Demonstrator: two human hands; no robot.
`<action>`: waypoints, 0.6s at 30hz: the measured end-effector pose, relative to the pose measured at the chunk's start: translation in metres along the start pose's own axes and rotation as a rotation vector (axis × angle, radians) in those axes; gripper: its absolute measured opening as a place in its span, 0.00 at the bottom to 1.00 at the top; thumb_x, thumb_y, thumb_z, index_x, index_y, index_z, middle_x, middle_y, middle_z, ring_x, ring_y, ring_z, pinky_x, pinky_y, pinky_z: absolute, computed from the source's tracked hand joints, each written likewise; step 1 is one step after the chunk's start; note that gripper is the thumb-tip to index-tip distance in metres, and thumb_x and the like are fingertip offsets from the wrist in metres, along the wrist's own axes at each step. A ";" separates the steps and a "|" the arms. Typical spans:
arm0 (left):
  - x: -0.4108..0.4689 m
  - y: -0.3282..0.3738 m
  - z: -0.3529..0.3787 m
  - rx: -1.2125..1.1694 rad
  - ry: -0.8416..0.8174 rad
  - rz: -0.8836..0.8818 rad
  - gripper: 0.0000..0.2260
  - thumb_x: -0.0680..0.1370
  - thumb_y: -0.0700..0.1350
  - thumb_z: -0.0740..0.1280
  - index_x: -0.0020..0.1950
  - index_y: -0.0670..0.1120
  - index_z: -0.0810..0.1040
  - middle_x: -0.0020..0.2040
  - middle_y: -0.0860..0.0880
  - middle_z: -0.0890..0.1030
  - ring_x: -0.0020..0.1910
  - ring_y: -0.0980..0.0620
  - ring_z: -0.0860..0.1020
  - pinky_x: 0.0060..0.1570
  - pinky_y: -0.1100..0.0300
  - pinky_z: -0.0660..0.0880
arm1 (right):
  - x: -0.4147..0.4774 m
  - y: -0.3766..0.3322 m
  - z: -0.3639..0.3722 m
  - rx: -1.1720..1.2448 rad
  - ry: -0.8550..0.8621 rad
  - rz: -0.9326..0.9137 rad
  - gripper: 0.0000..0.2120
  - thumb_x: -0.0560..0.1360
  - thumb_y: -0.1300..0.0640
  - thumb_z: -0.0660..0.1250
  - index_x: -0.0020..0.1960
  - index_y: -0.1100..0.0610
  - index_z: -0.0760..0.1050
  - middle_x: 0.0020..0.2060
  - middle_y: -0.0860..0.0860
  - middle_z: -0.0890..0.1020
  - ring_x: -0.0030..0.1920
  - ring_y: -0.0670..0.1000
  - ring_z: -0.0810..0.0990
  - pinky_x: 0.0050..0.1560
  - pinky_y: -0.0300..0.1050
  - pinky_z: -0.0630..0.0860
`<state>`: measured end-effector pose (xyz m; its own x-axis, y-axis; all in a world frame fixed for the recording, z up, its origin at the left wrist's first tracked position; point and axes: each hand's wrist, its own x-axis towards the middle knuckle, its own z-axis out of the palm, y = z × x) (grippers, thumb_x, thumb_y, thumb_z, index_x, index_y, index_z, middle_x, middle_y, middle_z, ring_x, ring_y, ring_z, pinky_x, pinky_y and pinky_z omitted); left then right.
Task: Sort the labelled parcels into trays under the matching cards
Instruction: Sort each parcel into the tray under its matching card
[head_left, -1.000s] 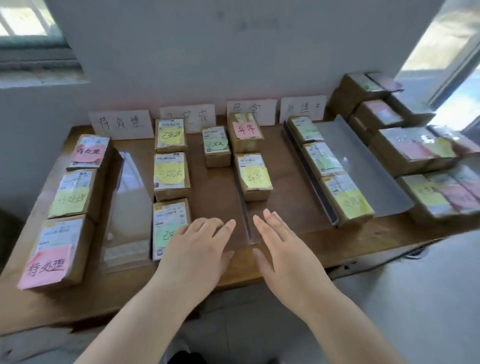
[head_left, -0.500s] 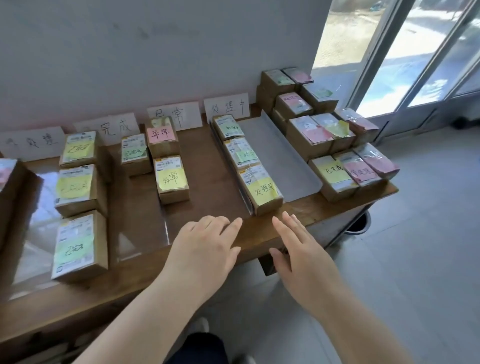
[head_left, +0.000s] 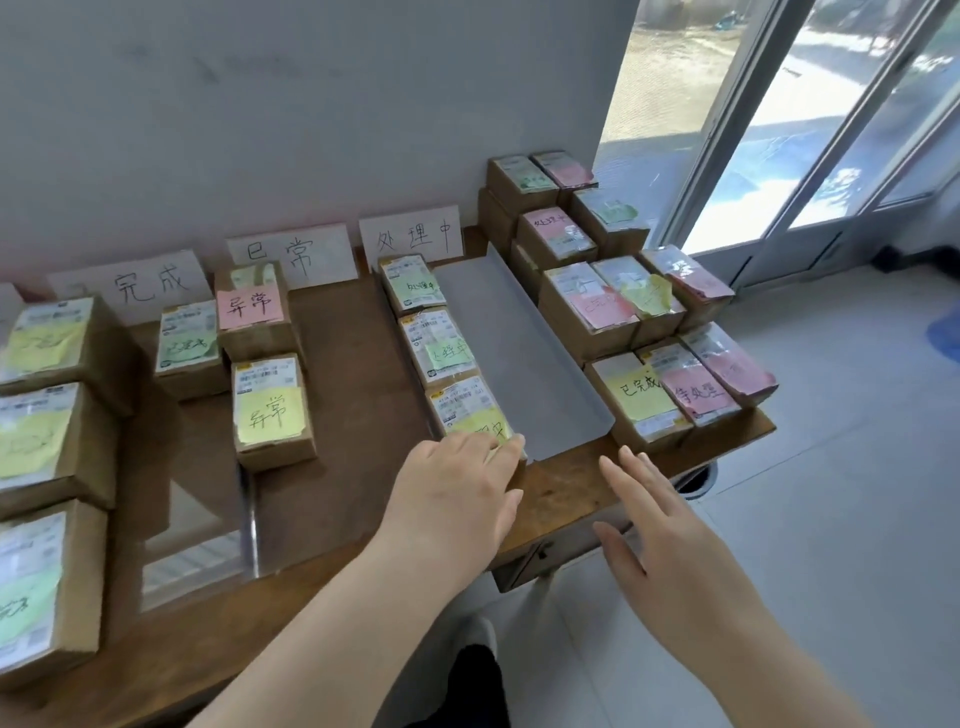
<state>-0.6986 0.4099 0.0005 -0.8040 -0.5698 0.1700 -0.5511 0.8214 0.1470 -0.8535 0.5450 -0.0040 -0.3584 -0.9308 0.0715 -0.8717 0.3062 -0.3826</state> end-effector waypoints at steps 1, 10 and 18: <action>0.013 -0.002 0.003 0.002 0.004 0.008 0.25 0.81 0.57 0.53 0.77 0.52 0.56 0.70 0.52 0.69 0.67 0.52 0.67 0.60 0.58 0.67 | 0.012 0.005 -0.006 -0.003 -0.006 0.004 0.28 0.76 0.54 0.67 0.73 0.52 0.63 0.73 0.46 0.61 0.74 0.48 0.56 0.66 0.44 0.63; 0.128 -0.005 0.026 -0.006 -0.035 0.046 0.25 0.82 0.56 0.51 0.77 0.51 0.52 0.70 0.52 0.67 0.68 0.51 0.66 0.64 0.57 0.65 | 0.109 0.053 -0.048 -0.054 0.016 0.070 0.26 0.77 0.55 0.65 0.74 0.52 0.63 0.73 0.47 0.62 0.74 0.48 0.58 0.67 0.42 0.61; 0.169 0.006 0.047 0.050 -0.165 -0.014 0.24 0.74 0.54 0.68 0.68 0.47 0.74 0.55 0.48 0.81 0.52 0.48 0.79 0.45 0.53 0.77 | 0.140 0.099 -0.050 0.019 -0.130 0.216 0.27 0.80 0.51 0.58 0.76 0.46 0.53 0.76 0.41 0.52 0.76 0.43 0.47 0.71 0.38 0.57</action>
<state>-0.8482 0.3191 -0.0153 -0.8197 -0.5727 0.0051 -0.5695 0.8160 0.0984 -1.0067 0.4552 0.0136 -0.4882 -0.8626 -0.1323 -0.7729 0.4978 -0.3936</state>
